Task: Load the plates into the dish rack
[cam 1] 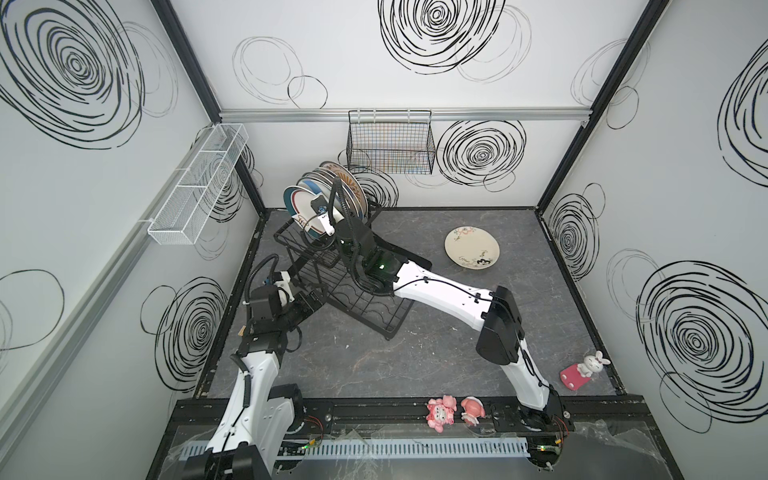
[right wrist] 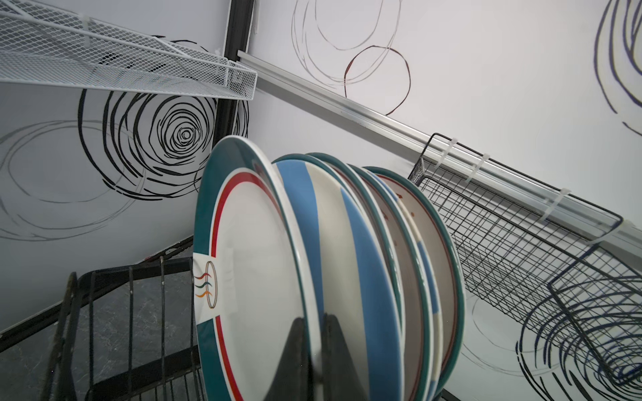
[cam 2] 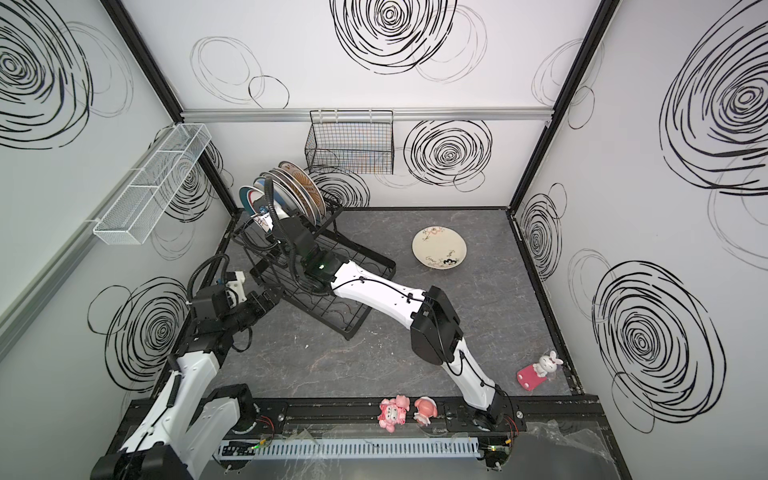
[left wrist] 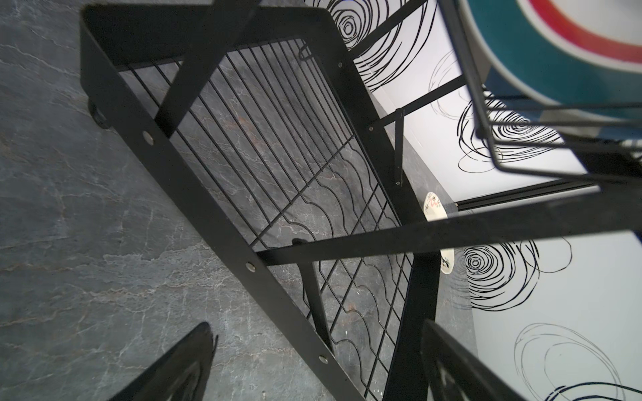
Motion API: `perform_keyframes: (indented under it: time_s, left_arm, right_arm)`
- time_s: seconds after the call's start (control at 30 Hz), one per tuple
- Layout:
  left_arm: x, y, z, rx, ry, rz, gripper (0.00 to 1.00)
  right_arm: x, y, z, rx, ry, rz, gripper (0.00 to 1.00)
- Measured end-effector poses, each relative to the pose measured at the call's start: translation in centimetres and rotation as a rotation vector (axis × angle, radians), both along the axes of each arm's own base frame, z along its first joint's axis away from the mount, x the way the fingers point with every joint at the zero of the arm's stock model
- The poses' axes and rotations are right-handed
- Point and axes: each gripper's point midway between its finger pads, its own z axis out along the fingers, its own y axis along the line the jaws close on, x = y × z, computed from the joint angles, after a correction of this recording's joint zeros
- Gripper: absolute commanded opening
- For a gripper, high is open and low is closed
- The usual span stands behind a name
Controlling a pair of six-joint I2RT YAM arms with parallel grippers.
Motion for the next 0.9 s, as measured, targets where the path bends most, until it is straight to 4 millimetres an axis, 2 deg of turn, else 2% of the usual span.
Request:
perform_keyframes:
  time_s: [0.2, 0.33, 0.47, 0.63, 0.8, 0.9]
  left_arm:
    - [0.0, 0.0, 0.0, 0.0, 0.0, 0.0, 0.96]
    - [0.0, 0.0, 0.0, 0.0, -0.001, 0.0, 0.96]
    - [0.0, 0.0, 0.1, 0.001, -0.003, 0.0, 0.96]
    - [0.0, 0.0, 0.1, 0.001, -0.005, 0.0, 0.96]
    - [-0.1, 0.0, 0.8, 0.002, -0.028, 0.003, 0.96]
    - [-0.3, 0.0, 1.0, 0.0, -0.039, 0.006, 0.96]
  right_arm:
    - [0.2, -0.2, -0.2, -0.008, 0.006, -0.011, 0.15]
    - [0.5, -0.6, 0.3, -0.006, 0.009, -0.024, 0.32]
    - [0.4, -0.7, 1.4, 0.01, 0.004, -0.022, 0.37]
    - [0.3, -0.6, 0.8, -0.003, 0.025, -0.017, 0.49]
    - [-0.3, -0.6, 0.5, -0.026, 0.054, 0.003, 0.54]
    - [-1.2, -1.1, 1.6, -0.01, 0.075, 0.032, 0.7]
